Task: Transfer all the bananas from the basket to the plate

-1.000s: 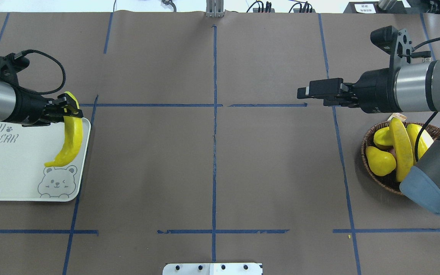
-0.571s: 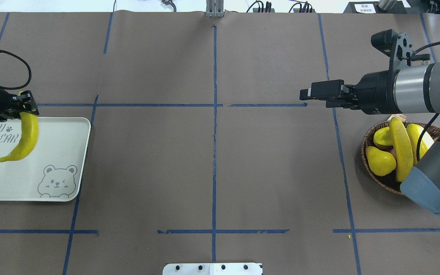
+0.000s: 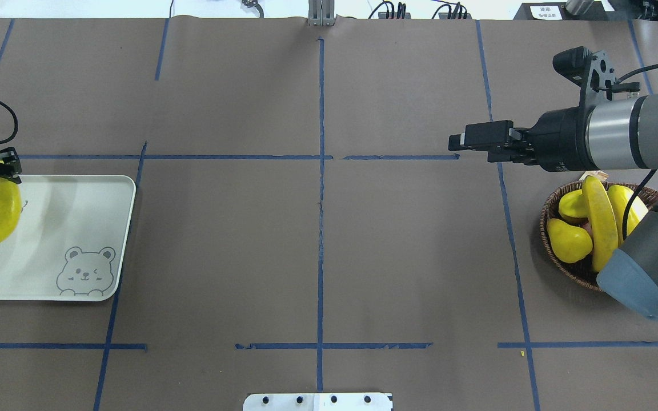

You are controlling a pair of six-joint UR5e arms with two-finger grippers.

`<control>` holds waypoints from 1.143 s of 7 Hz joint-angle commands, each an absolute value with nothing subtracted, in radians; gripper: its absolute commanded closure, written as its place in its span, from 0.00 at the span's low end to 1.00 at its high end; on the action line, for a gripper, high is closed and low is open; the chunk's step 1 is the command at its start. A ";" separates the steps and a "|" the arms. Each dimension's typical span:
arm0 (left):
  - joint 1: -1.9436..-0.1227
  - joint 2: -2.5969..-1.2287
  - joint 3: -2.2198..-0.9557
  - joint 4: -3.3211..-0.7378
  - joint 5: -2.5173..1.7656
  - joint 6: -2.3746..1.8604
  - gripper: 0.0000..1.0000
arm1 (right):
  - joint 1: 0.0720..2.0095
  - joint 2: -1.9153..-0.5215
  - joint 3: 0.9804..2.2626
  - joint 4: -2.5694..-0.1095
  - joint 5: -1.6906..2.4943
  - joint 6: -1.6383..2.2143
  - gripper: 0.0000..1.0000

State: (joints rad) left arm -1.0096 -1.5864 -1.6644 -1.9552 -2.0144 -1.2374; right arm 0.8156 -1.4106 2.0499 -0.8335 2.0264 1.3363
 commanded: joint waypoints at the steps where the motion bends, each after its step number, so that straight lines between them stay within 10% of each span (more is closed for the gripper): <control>1: -1.012 -1.583 -1.625 -1.953 -2.013 -1.186 1.00 | 0.815 -1.408 2.046 -0.833 2.026 1.336 0.00; 4: -1.015 -1.557 -1.585 -1.954 -2.013 -1.124 1.00 | 0.808 -1.404 2.045 -0.831 2.026 1.335 0.00; 5: -1.015 -1.559 -1.582 -1.956 -2.016 -1.126 0.83 | 0.808 -1.404 2.045 -0.831 2.026 1.335 0.00; 6: -1.015 -1.560 -1.580 -1.957 -2.017 -1.134 0.02 | 0.808 -1.404 2.045 -0.830 2.026 1.333 0.00; 8: -1.017 -1.563 -1.589 -1.959 -2.017 -1.128 0.00 | 0.808 -1.405 2.045 -0.830 2.033 1.332 0.00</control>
